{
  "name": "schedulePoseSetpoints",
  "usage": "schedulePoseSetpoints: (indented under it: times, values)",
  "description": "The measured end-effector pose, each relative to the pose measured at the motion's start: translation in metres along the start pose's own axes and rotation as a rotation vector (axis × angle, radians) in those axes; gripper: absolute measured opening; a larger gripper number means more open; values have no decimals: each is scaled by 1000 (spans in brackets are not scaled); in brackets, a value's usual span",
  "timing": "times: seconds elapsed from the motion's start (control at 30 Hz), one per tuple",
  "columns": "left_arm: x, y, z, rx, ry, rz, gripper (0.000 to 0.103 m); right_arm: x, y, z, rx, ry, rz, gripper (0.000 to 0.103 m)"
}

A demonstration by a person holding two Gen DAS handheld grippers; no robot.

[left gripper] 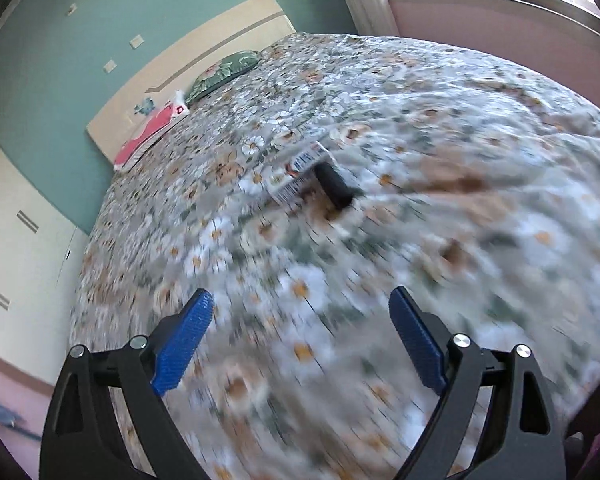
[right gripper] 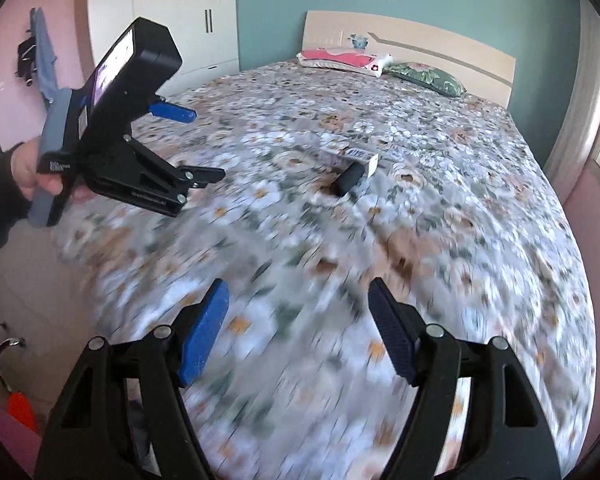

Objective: Collect trash
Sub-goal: 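Move both tools back toward the milk carton and black foam tube, then grasp the milk carton with the left tool while right grasps the black foam tube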

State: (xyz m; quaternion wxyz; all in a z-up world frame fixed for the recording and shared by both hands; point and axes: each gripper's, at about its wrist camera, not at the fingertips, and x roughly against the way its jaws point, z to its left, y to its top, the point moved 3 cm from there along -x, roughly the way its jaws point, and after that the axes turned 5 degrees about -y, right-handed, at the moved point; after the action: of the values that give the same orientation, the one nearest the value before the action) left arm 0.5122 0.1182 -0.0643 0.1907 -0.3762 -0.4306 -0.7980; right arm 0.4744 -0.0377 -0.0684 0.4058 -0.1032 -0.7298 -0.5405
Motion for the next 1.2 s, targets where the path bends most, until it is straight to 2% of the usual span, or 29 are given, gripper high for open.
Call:
schedulePoseSetpoints:
  times: [0.03, 0.17, 0.27, 0.4, 0.5, 0.63, 0.77, 0.93, 1.1, 1.2]
  values:
    - [-8, 5, 6, 2, -4, 10, 91, -16, 11, -6, -6, 4, 20, 72]
    - [-34, 31, 31, 10, -52, 69, 91, -38, 42, -23, -56, 29, 74, 72]
    - [-41, 50, 44, -34, -76, 115, 91, -42, 72, -34, -109, 48, 139, 72]
    - [-43, 76, 64, -56, -159, 169, 91, -36, 107, -39, -151, 35, 187, 72]
    - [-41, 101, 81, -106, -199, 162, 91, -33, 134, -40, -188, 32, 214, 72]
    - [-45, 125, 102, -116, -275, 177, 91, -34, 172, -36, -245, 20, 241, 72]
    - [-59, 141, 114, -168, -326, 185, 91, -48, 196, -35, -296, -8, 255, 72]
    - [-113, 144, 119, -191, -368, 220, 91, -98, 194, -46, -389, -66, 281, 72]
    - [-173, 136, 107, -248, -400, 237, 91, -172, 164, -58, -457, -118, 370, 72]
    - [-211, 129, 97, -288, -415, 244, 91, -220, 146, -61, -498, -102, 408, 72]
